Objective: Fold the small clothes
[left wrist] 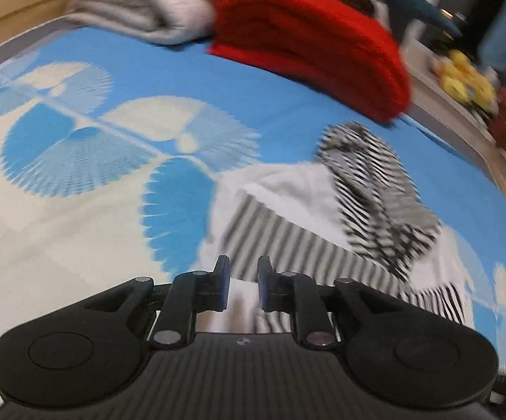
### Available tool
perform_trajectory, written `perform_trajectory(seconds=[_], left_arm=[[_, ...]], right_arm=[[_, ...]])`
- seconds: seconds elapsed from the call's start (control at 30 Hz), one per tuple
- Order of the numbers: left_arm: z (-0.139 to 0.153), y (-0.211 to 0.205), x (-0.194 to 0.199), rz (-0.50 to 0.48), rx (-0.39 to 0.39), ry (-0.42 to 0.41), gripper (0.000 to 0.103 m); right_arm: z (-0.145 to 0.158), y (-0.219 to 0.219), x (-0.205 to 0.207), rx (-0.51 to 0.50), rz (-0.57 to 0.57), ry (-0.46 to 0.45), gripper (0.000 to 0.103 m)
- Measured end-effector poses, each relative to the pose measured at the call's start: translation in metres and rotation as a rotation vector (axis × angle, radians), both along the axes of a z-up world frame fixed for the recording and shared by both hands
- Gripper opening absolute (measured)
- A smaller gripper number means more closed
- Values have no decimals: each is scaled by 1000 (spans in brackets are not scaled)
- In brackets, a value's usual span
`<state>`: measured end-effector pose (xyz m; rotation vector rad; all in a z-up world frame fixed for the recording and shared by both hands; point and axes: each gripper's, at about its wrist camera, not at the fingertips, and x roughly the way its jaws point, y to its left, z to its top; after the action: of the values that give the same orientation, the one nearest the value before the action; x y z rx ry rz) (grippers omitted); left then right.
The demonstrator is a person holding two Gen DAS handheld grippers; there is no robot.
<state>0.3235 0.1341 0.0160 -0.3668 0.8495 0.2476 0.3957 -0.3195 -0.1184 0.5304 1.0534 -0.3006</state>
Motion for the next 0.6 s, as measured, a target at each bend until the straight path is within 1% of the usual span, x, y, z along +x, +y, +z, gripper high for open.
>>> perform_trajectory(seconds=[0.03, 0.1, 0.13, 0.17, 0.2, 0.23, 0.27, 0.33, 0.37, 0.4, 0.47, 0.53, 0.6], left_arm=[[-4, -4, 2, -30, -18, 14, 28], [-16, -6, -1, -53, -84, 70, 29], [-26, -8, 3, -49, -143, 117, 29], [-40, -5, 5, -39, -202, 173, 29], [-57, -1, 9, -23, -248, 249, 31], [-71, 2, 10, -12, -263, 313, 28], [-76, 3, 10, -8, -258, 317, 27], [-66, -2, 10, -17, -222, 302, 30], [-58, -5, 12, -32, -206, 280, 32], [-52, -8, 12, -48, -186, 253, 34], [-45, -12, 15, -65, -147, 227, 35], [-42, -11, 16, -54, -131, 217, 35], [-40, -9, 18, -33, -127, 211, 35]], right_arm=[[3, -2, -1, 10, -16, -20, 26], [8, -4, -1, 60, -7, -71, 30], [9, -4, 2, 83, 18, -89, 35], [10, -4, 4, 100, 32, -99, 36], [9, -5, 5, 118, 37, -104, 36], [8, -7, 8, 131, 35, -101, 36], [8, -8, 9, 141, 32, -95, 36], [9, -10, 11, 151, 44, -99, 36], [12, -9, 13, 147, 63, -112, 37], [16, -8, 16, 131, 96, -133, 37], [26, -2, 21, 94, 156, -175, 37], [35, 7, 30, 37, 229, -221, 37], [37, 16, 45, -20, 301, -256, 37]])
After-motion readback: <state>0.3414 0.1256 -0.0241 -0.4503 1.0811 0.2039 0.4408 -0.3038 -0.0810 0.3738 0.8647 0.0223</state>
